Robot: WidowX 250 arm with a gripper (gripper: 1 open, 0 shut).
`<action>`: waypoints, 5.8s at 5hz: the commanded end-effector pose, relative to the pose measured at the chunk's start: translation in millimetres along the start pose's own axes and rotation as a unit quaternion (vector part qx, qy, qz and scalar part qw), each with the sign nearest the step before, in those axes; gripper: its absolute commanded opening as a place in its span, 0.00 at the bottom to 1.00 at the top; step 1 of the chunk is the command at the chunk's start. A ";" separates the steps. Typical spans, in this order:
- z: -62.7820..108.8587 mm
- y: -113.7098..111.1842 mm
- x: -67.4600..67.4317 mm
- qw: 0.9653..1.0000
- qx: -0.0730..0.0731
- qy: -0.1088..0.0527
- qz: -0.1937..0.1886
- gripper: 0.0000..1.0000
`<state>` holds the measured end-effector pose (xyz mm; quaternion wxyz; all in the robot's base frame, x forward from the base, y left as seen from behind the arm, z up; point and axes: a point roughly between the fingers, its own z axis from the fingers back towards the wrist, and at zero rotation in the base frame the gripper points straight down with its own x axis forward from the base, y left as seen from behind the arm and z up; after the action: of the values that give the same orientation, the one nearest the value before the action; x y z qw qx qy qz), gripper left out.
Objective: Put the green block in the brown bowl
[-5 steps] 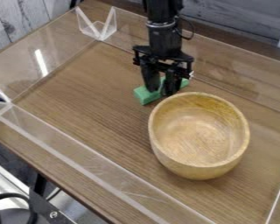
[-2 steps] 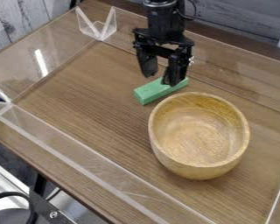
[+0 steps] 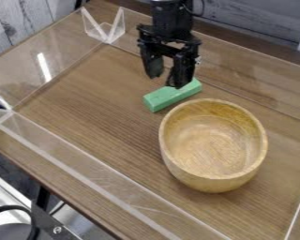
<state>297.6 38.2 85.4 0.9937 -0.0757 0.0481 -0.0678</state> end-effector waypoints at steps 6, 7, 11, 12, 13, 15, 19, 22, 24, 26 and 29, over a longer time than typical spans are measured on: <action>18.6 4.9 7.9 0.997 -0.008 -0.067 -0.039 1.00; 10.0 10.3 13.7 0.997 -0.010 -0.056 -0.042 1.00; -29.7 30.4 27.0 1.000 -0.015 -0.013 0.018 1.00; -32.8 32.5 30.6 0.999 -0.018 -0.012 0.032 0.00; -18.0 29.5 31.6 0.998 -0.021 -0.029 0.043 0.00; 34.2 12.8 17.6 0.996 -0.037 -0.059 0.054 0.00; 32.4 -30.1 -24.3 0.999 -0.031 -0.027 -0.028 0.00; -1.4 -63.3 -14.6 0.993 -0.010 0.008 -0.116 0.00; -26.1 -77.4 -17.7 0.990 0.010 0.028 -0.135 0.00; -28.3 -81.5 -13.0 0.991 0.004 0.032 -0.127 1.00; -33.2 -76.8 -9.5 0.991 0.019 0.039 -0.128 1.00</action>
<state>264.5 -39.8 53.8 0.9736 -0.0655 0.1020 -0.1936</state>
